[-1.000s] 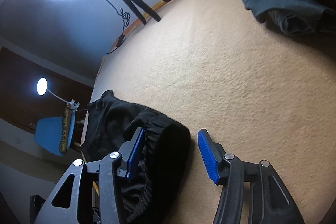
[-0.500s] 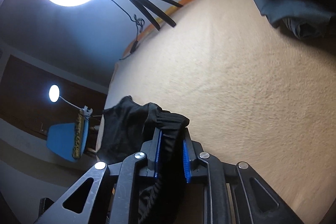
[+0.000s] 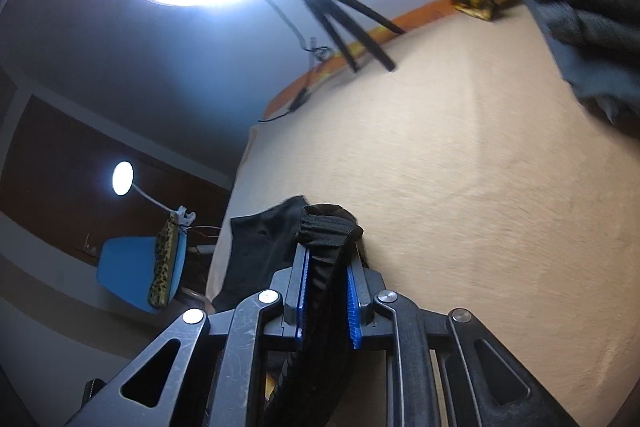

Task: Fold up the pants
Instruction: 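Close the left gripper on the waistband beside the right gripper, then lift the black pants by the waistband with both grippers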

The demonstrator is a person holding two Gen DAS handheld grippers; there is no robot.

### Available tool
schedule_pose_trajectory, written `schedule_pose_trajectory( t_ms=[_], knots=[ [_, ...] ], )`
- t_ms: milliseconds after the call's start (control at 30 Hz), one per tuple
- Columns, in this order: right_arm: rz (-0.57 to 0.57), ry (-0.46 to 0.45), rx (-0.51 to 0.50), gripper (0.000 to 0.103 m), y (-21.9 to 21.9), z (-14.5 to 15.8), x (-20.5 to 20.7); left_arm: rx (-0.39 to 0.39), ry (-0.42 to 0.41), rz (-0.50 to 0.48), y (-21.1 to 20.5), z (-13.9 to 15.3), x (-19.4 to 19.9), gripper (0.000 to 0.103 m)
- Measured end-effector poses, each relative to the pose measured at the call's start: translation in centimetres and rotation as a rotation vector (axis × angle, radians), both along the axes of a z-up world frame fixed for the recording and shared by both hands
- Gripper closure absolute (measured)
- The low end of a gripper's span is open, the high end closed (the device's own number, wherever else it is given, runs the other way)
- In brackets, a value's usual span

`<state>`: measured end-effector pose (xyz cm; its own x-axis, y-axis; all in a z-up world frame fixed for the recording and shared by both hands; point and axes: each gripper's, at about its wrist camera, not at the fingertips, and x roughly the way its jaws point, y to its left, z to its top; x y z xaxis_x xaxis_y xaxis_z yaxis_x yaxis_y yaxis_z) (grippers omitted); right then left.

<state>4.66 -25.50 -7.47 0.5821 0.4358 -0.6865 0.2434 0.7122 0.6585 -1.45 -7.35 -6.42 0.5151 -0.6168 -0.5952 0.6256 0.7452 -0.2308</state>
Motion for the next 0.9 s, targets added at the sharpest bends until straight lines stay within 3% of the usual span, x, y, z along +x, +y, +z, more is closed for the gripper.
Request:
schedule_pose_trajectory(
  t_ms=[233,400,900],
  knots=[
    [0.064,-0.020,-0.048,0.089,4.9,3.0,3.5,-0.063,-0.026,0.088,5.0,1.2,-0.4,0.092],
    [0.118,-0.022,-0.087,0.089,9.2,3.6,6.3,-0.098,-0.024,0.165,9.3,1.6,-0.3,0.092],
    [0.222,0.046,-0.148,0.089,20.4,0.0,14.3,-0.096,-0.005,0.318,17.7,-0.4,1.2,0.092]
  ],
)
